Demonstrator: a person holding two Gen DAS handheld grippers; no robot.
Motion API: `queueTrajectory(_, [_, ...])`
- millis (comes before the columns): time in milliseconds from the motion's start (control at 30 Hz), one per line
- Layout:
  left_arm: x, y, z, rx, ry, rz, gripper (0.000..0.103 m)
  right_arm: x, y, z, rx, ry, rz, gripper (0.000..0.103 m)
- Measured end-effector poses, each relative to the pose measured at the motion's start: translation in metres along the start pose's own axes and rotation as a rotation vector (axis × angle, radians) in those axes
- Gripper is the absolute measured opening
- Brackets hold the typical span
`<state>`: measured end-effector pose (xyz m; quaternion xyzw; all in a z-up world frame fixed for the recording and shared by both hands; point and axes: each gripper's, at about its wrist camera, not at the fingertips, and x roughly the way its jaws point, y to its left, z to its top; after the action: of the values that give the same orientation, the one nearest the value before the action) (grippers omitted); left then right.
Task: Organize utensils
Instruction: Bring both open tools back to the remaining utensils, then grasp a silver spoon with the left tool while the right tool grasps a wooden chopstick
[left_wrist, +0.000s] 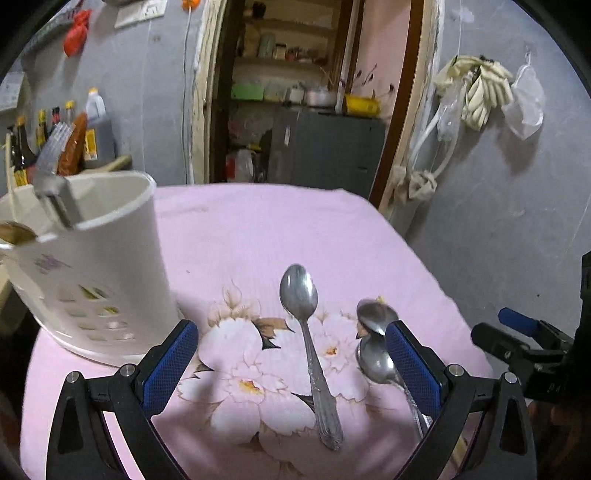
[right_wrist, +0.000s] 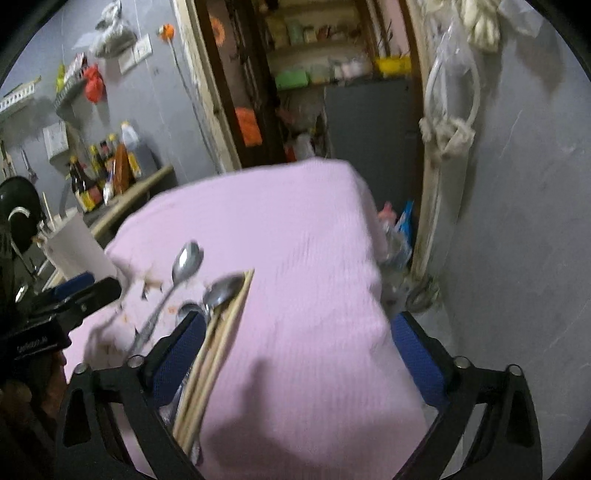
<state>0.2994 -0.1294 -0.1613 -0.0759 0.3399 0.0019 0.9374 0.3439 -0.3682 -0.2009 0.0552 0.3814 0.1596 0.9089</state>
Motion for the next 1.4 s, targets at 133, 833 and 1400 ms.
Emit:
queueTrajectory(133, [0.016,-0.001,-0.002,0.006,0.036,-0.003,0.099,0.017,0.004,-0.01,-0.022,0.073,0.027,0.081])
queueTrajectory(833, [0.061,0.004,0.01,-0.04,0.134,-0.031,0.075,0.047,0.031,0.0,-0.117,0.175,-0.027,0.075])
queueTrajectory(1400, [0.102,0.012,0.029,-0.099,0.18,-0.097,0.038,0.072,0.017,0.032,-0.103,0.189,-0.02,0.035])
